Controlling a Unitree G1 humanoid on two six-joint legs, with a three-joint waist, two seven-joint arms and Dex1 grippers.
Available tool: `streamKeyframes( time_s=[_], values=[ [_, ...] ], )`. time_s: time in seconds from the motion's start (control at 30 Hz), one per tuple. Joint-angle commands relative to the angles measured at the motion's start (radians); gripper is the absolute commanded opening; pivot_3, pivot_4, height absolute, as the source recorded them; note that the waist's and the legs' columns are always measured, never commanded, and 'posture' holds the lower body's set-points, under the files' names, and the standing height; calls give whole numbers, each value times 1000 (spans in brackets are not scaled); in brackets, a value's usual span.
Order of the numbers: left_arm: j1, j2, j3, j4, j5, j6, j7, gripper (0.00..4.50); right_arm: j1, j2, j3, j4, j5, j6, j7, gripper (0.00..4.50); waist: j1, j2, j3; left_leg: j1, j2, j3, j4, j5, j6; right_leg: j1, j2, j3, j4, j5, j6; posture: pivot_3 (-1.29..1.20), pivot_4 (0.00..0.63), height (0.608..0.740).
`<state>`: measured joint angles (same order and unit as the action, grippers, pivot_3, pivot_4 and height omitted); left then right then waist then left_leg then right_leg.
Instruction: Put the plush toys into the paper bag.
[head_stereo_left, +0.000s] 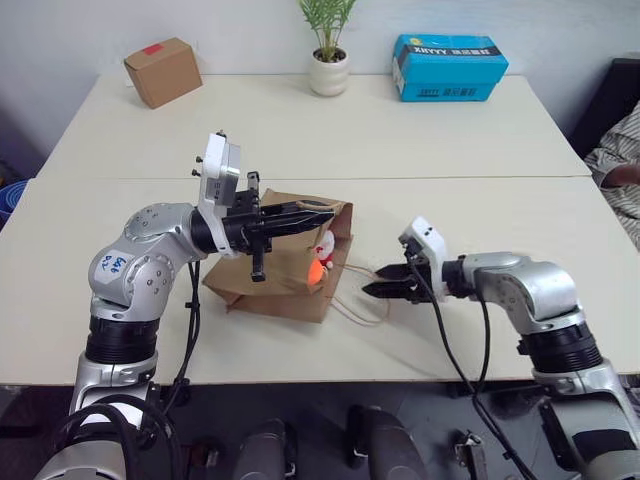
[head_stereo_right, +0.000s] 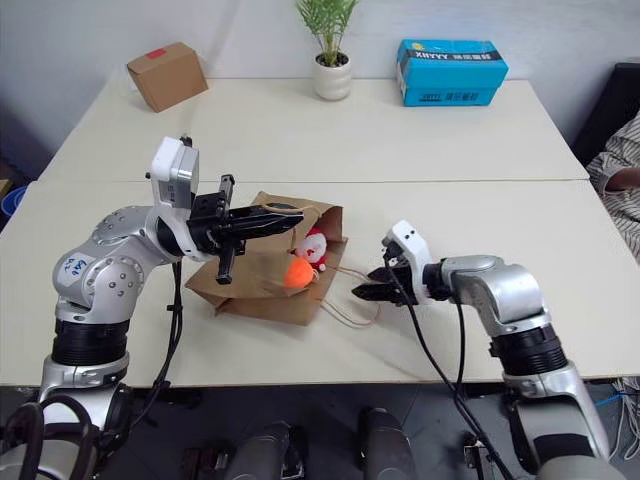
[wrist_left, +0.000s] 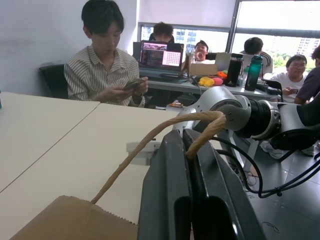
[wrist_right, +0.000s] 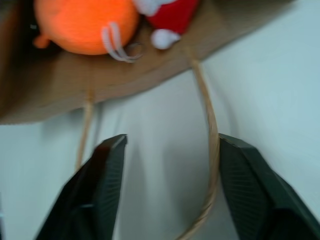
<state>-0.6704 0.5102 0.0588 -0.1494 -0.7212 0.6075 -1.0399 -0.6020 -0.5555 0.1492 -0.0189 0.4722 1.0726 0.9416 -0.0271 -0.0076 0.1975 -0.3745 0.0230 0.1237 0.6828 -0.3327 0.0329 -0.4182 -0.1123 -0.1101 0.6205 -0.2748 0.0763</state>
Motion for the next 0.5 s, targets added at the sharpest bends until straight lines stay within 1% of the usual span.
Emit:
streamKeyframes(
  time_s=[0.03, 0.07, 0.13, 0.17, 0.23, 0.27, 0.37, 0.47, 0.5],
  values=[
    [-6, 3, 14, -28, -9, -22, -1, 0, 11, 2, -7, -21, 60, 40, 35, 1361, 1, 0, 0, 0, 0, 0, 0, 0, 0, 0, 0, 0, 0, 0, 0, 0, 150, 740],
    [-6, 2, 13, -27, -8, -23, -1, 0, 11, 1, -12, -25, 74, 51, 41, 1057, 2, 0, 0, 0, 0, 0, 0, 0, 0, 0, 0, 0, 0, 0, 0, 0, 150, 740],
    [-8, 2, 12, -24, -7, -26, -1, 0, 17, -2, -48, -49, 126, 96, 50, 301, 4, 0, 0, -1, -1, 0, 0, 0, 0, 0, -1, 0, 0, 0, 0, 0, 150, 740],
    [-8, 1, 12, -22, -5, -29, -1, 0, 22, -6, -74, -66, 160, 124, 53, 13, 6, 0, 0, -1, -1, 0, 0, 0, 0, 0, -1, 0, 0, 0, 0, 0, 150, 740],
    [-8, 0, 12, -20, -3, -34, 0, 0, 33, -14, -125, -95, 220, 179, 50, 13, 11, 0, 0, -1, -1, -1, 0, 0, 1, 0, -1, 0, 0, 0, 0, 0, 150, 740],
    [-10, -3, 15, -16, 2, -44, 4, 0, 43, -23, -174, -124, 267, 219, 49, 13, 13, 0, 0, -1, -1, -1, 0, 0, 1, 0, -1, 0, 0, 0, 0, 0, 150, 740],
    [-20, -15, 26, 3, 14, -73, 21, 0, 61, -47, -366, -205, 442, 355, 38, 13, 26, 0, 0, -1, -1, -1, 0, 0, 1, 0, -1, 0, -1, 0, 0, 0, 150, 740],
    [-43, -29, 35, 37, 37, -118, 39, 0, 21, -63, -559, -223, 591, 499, -14, 13, 30, 0, 0, -1, -1, -2, 0, -1, 2, 0, -2, -1, -1, 0, 0, 0, 150, 740],
    [-51, -34, 37, 50, 48, -135, 46, 0, 5, -69, -602, -211, 626, 525, -43, 13, 29, 0, 0, -1, -1, -2, 0, -1, 2, 0, -2, -1, -1, 0, 0, 0, 150, 740]
  ],
)
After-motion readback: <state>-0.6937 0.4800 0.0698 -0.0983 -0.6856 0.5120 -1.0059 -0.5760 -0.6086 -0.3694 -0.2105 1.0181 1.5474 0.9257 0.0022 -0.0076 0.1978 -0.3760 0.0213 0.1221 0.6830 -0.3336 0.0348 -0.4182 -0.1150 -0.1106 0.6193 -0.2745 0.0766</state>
